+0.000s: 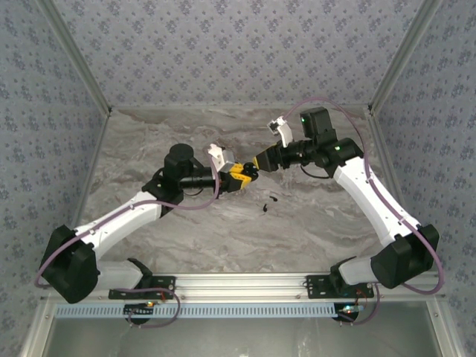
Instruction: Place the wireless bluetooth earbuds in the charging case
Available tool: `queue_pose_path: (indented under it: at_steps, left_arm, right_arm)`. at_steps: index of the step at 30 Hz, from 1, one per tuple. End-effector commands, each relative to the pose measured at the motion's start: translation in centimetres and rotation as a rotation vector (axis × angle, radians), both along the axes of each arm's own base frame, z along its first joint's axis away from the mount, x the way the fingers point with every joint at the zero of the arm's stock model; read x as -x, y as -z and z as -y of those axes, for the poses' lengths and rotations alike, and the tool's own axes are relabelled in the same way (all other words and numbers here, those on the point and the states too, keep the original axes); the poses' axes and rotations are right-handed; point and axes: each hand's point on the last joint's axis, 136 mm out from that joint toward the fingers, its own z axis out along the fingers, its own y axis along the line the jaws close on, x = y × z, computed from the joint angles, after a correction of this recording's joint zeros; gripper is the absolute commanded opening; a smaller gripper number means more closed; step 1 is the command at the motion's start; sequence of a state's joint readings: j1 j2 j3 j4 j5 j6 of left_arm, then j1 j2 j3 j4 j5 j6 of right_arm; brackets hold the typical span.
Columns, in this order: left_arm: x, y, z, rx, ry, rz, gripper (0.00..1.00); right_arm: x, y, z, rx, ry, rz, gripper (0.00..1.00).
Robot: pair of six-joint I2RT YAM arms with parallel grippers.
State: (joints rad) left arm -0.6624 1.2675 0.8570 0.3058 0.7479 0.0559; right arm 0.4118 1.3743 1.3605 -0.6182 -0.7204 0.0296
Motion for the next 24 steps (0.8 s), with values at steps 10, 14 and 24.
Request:
queue_pose_path:
  at_steps: [10, 14, 24]
  left_arm:
    - [-0.7, -2.0, -0.1, 0.045, -0.049, 0.06, 0.19]
    - [-1.4, -1.4, -0.3, 0.036, -0.092, 0.042, 0.19]
    - [-2.5, -0.7, -1.3, 0.047, -0.209, -0.028, 0.2]
  right_arm:
    - [-2.3, 0.1, 3.2, 0.116, 0.227, 0.036, 0.55]
    - [-3.9, 1.2, 6.2, 0.174, 0.389, 0.009, 0.55]
    - [-3.1, 8.9, 8.7, 0.305, 0.437, -0.201, 0.55]
